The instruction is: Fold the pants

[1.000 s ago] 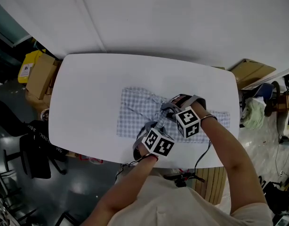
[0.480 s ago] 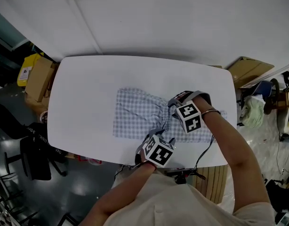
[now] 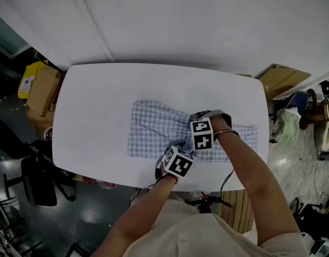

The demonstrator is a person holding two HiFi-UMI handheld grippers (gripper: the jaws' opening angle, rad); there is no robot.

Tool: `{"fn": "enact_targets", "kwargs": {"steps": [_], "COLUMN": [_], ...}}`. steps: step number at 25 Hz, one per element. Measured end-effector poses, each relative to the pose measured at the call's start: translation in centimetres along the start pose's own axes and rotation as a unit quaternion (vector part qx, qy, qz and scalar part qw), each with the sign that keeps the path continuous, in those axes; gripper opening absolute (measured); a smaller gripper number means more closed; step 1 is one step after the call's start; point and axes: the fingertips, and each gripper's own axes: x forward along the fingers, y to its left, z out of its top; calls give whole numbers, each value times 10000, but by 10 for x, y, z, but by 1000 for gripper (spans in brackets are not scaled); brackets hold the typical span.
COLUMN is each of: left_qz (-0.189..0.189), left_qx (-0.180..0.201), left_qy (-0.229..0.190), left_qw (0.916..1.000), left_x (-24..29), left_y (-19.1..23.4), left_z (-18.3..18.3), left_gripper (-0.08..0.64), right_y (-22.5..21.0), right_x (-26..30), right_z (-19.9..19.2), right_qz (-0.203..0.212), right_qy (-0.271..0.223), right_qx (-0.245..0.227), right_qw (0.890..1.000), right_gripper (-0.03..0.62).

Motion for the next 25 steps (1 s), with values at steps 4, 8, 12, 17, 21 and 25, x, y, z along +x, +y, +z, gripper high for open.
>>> {"fn": "enact_targets", "kwargs": {"steps": [4,8,12,17,21,25], "left_qz": [-274,602,1248,1651,1570,1256], "left_qx": [-270,-674,-1656,-2173,-2286,-2285], "left_qy": [-644,-507,-567,-487,-404,-170], "left_qw": [9972,9946,9766,9608,9599,9653], "left_x": [-23,-70,-112,-137,-134,-123], "left_y": [-15,40,118,176,190,187], "left_z": [11,-20,-54,-87,-100,-106], "left_gripper": [213,213,213,215,238,247], "right_y": [-13,-51,-97,-113,-108,-106], "right_x": [-22,-46,-42,-23,-3,21], "right_z": [-5,31,90,162,196,202], "right_qz": [-6,-38,-245,273,823,1185], "right_qy": [-321,-615,-511,-555,-354,274], "right_qx": [244,-369,-1251,-1774,-2422,-3309], "right_qw": [9992,9974,9905,9822,9661,9358], "right_gripper": [29,21,17,31,207,262]}}
